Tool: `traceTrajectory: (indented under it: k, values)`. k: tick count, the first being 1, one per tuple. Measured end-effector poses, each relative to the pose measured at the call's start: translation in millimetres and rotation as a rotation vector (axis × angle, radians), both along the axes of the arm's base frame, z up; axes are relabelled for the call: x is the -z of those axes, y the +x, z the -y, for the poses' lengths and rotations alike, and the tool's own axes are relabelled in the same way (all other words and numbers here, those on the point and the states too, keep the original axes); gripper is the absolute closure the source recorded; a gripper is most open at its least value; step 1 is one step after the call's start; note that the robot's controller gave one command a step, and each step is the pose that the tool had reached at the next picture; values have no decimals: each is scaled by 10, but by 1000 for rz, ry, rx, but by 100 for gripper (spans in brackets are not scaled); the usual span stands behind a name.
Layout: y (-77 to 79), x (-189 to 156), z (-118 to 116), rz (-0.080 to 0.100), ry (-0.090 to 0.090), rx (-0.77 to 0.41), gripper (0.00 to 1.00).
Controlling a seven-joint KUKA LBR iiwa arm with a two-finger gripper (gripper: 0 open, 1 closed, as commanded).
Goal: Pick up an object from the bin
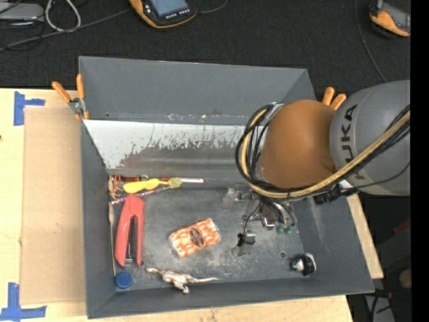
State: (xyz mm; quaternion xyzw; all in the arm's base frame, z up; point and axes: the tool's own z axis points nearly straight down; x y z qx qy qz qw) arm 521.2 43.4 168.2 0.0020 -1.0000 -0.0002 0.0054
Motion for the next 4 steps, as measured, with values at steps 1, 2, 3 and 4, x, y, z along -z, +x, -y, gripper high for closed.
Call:
traceTrajectory:
  k: [1, 2, 3, 4]
  values:
    - [19, -40, 2, 8, 0, 1, 0]
    - [103, 277, -154, 11, 0, -96, 0]
    - [-125, 715, -448, 9, 0, -34, 0]
    - [-51, 945, -336, 11, 0, 128, 100]
